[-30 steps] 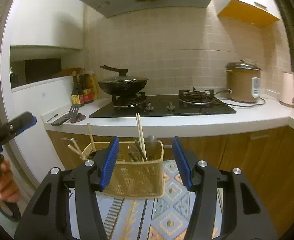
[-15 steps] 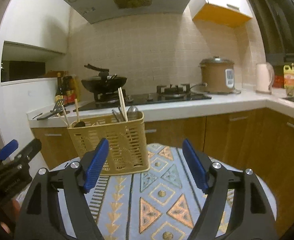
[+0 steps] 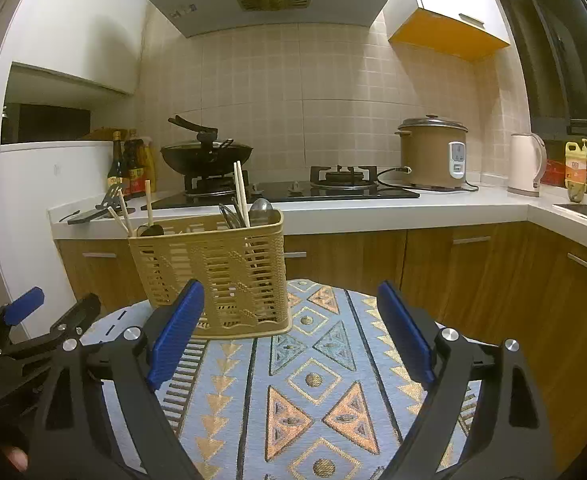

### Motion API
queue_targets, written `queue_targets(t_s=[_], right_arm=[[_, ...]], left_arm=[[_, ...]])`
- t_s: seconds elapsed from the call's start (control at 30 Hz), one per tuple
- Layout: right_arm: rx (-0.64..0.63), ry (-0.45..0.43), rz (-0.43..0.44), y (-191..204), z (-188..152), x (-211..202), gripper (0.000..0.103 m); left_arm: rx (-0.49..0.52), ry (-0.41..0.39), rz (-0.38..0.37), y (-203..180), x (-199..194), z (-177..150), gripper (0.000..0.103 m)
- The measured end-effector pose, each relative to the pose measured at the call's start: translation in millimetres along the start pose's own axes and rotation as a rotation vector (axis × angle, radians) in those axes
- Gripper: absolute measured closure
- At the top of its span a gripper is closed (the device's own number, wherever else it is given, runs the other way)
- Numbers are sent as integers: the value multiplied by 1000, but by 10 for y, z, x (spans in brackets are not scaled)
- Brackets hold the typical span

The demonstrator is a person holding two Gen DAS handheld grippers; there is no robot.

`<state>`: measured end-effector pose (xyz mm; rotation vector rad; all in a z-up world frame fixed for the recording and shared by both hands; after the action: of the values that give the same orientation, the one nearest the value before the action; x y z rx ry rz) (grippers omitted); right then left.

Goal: Organize utensils

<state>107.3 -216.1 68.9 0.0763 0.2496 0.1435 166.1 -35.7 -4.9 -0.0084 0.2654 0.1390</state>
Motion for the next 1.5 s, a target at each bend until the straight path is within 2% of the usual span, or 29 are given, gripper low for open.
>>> queue_targets(t_s=[0.27,0.5,1.03,1.5], right_arm=[[-15,0,-10,14,3,-5,14],[-11,22,-20,-6,-31,41,14],[-16,35,-39,-29,-65,75,12],[-2,30,-32,-55,-57,47,12]], left_arm=[[19,11,-21,-53,4,-23,9],[33,71,-66,-113,81,-105,8],[3,111,-81,-59,134,-134,8],[30,107,-75,-115,116,-158,8]])
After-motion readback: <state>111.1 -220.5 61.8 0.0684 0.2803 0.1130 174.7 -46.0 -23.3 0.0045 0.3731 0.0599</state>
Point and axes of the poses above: each gripper's, at about its wrist camera, not at the fingertips, and x roughly the way its jaws point, y to its left, z to its top, the point moved 9 cm from there along x, roughly the way its jaws point, and after that the axes turned 14 degrees about z, right-handed, at the moved point
